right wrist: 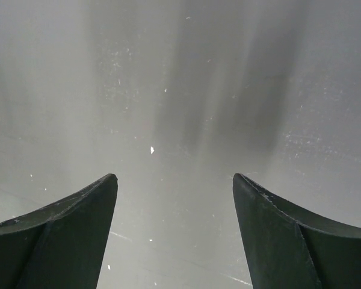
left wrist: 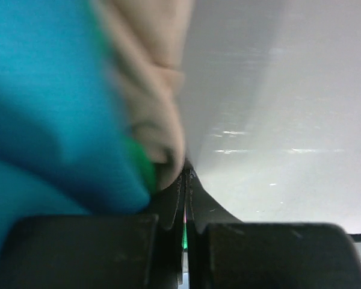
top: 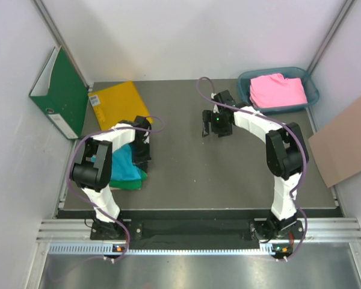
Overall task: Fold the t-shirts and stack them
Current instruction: Put the neatly folded tshirt into the corner of the board with the left arm
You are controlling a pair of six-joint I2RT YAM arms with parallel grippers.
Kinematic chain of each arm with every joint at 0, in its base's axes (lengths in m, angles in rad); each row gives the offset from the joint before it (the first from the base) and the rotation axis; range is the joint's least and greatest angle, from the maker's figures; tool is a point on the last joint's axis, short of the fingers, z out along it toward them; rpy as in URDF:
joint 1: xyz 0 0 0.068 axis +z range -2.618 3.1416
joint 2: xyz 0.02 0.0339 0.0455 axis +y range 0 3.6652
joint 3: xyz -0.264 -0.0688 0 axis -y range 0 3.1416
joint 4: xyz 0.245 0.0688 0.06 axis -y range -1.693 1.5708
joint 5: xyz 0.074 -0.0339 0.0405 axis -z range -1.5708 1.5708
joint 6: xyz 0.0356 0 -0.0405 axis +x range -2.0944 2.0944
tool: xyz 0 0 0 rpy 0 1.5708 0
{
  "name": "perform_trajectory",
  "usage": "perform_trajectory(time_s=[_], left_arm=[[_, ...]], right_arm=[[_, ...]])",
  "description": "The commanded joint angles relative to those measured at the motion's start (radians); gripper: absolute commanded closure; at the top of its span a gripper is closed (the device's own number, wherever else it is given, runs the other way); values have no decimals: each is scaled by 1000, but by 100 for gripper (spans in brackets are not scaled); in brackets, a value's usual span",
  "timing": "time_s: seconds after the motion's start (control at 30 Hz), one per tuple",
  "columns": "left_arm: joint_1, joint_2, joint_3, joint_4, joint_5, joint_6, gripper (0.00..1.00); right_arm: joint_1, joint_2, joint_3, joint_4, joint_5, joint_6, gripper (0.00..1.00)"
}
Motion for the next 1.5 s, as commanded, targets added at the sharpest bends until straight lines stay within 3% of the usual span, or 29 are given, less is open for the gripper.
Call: perform_trajectory(time_s=[0.0, 0.2, 0.43, 0.67, 0.87, 0.9, 0.93, 0.97, 1.03, 1.23, 1.47], left_arm=[[84, 24, -49, -88, -214, -12, 100], [241, 39, -28, -130, -304, -37, 100], [372, 62, 2, -179, -410, -63, 100], [452, 76, 9, -202, -466, -94, 100], [460, 30, 41, -200, -426, -69, 100], [459, 15, 44, -194, -415, -63, 94], [453, -5, 48, -188, -406, -48, 81], [446, -46, 51, -179, -394, -40, 49], [417, -92, 58, -164, -389, -32, 2], [272, -205, 84, -84, -374, 12, 1], [89, -85, 185, -19, -233, 4, 1]], right_arm=[[-9, -4, 48, 16, 14, 4, 22], [-12, -2, 56, -2, 10, 5, 21], [-22, 27, 129, -68, 21, -31, 12], [-32, 83, 250, -126, 19, -61, 8], [-35, 56, 214, -108, 14, -64, 5], [-35, 45, 202, -100, 16, -65, 4], [-37, 24, 189, -93, 22, -64, 2], [-37, 13, 162, -76, 27, -64, 0], [-43, -24, 131, -57, 39, -64, 0], [-63, -85, 37, -14, 56, -64, 0], [-81, -122, -24, -8, 82, -59, 0]])
